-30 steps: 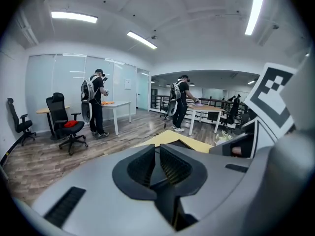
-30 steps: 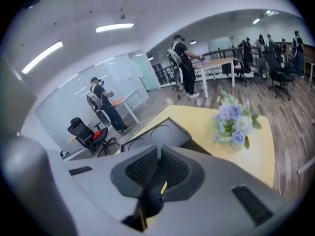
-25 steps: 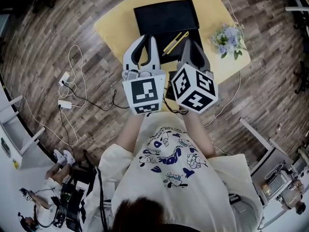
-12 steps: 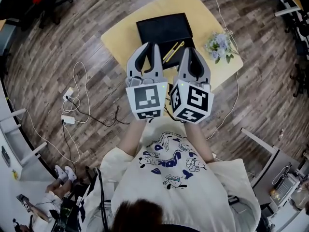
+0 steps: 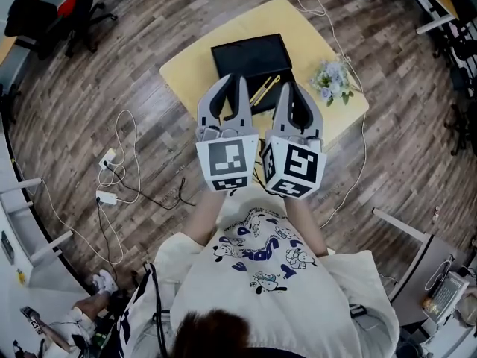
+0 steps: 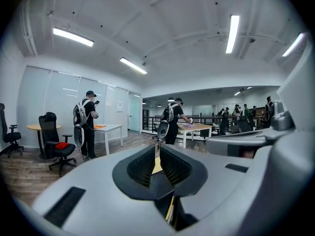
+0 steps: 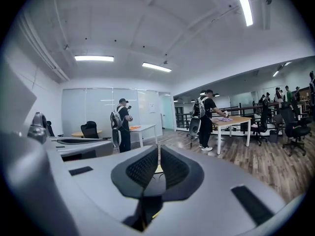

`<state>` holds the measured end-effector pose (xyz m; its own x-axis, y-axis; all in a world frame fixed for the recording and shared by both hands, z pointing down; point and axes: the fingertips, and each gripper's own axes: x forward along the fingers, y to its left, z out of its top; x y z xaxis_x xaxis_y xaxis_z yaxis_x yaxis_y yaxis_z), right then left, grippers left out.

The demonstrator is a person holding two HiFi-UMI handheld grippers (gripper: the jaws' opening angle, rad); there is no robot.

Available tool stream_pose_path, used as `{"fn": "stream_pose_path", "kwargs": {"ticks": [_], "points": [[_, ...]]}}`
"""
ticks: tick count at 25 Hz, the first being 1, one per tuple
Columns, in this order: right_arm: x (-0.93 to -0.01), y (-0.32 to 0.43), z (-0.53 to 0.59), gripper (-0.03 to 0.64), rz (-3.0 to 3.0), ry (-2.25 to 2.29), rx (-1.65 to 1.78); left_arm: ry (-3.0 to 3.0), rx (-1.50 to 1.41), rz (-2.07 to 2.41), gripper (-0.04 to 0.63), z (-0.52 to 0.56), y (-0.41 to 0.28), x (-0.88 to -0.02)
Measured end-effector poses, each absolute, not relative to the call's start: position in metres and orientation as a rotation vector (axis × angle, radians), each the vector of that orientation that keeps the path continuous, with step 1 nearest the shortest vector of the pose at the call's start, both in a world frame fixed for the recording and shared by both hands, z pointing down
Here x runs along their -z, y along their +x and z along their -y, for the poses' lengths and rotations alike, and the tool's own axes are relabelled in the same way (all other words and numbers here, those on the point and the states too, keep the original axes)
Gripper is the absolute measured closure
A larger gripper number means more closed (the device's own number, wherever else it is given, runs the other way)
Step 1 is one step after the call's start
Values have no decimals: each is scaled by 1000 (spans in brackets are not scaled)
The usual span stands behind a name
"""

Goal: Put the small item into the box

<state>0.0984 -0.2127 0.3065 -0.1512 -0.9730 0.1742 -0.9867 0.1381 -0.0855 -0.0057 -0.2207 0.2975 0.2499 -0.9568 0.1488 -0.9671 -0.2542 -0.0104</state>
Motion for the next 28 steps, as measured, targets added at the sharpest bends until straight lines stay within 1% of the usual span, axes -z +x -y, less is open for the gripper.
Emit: {"fn": "stream_pose_path", "kwargs": {"ticks": [10, 28], "points": [[-299, 107, 207, 581, 2330, 1995, -232, 2450, -179, 1857, 552, 214, 6, -288], [-298, 101, 197, 581, 2333, 1988, -233, 2457, -162, 1857, 552, 204, 1, -284]]}}
